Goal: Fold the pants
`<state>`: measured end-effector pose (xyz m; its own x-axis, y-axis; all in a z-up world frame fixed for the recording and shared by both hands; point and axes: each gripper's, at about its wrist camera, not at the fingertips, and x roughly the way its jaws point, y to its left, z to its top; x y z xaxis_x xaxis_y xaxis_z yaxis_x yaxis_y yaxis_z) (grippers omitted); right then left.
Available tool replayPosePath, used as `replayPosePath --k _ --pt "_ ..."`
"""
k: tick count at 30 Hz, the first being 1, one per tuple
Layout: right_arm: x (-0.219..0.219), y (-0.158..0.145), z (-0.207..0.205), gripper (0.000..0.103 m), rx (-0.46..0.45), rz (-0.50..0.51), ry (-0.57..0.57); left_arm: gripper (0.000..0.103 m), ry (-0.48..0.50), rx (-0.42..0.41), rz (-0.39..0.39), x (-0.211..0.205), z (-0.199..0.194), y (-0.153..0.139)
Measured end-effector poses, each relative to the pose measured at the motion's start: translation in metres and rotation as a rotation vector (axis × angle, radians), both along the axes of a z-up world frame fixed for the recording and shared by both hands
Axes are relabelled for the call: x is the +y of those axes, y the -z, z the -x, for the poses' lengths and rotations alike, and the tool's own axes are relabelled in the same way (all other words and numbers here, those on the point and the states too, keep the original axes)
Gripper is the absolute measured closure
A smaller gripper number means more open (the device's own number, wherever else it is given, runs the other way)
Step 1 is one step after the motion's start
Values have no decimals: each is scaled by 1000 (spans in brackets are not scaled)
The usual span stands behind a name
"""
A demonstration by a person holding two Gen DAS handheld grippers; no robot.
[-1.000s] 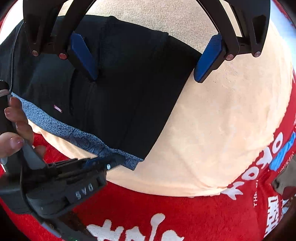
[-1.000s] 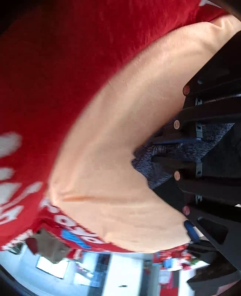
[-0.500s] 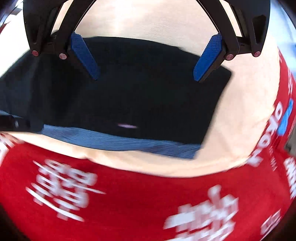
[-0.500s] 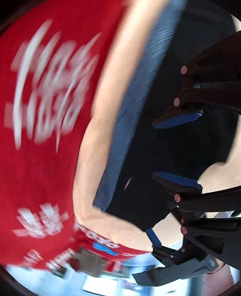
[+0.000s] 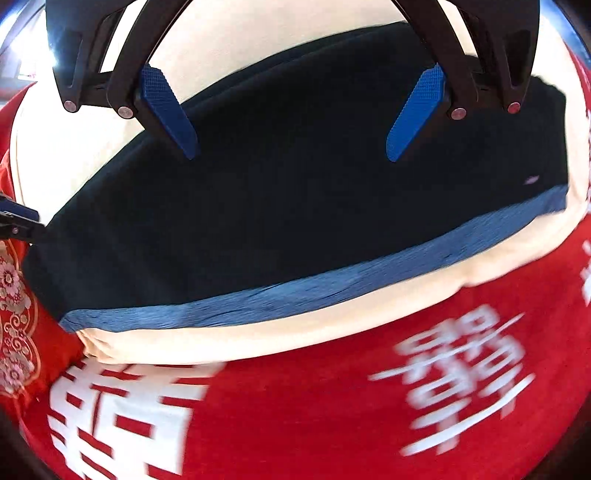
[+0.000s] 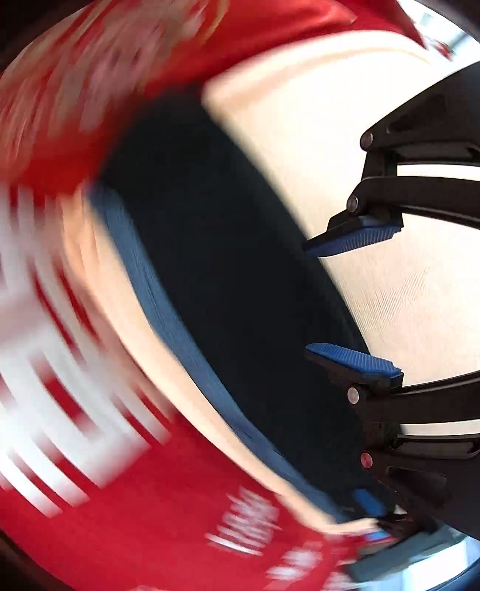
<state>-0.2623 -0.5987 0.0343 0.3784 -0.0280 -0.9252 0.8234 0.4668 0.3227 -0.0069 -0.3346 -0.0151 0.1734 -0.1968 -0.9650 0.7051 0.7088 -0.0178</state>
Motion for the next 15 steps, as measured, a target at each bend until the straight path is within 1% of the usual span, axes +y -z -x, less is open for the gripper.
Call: replayPosePath --k 1,4,6,8,9,10,11,12,15 --pt "-17 3 15 50 8 6 61 0 3 -5 1 -13 4 1" --pt "-58 15 46 50 0 8 187 0 2 -21 -10 -50 11 9" --pt "-75 21 52 50 -21 11 216 0 -11 -23 -30 -62 15 15" --pt "-91 29 53 51 -35 13 218 0 -28 -18 -47 -69 19 23" --pt "-98 35 53 56 -51 -8 219 0 -39 -21 -61 -70 21 26" --pt "-101 38 53 66 -60 -25 222 0 -49 -27 -69 -70 23 29" --pt "-101 40 55 83 -103 -62 219 0 -58 -32 -67 -69 24 29" --pt "-98 38 56 84 -129 -69 204 0 -68 -37 -66 -67 26 29" --pt "-90 26 53 84 -113 -2 121 0 -84 -37 -71 -66 29 29"
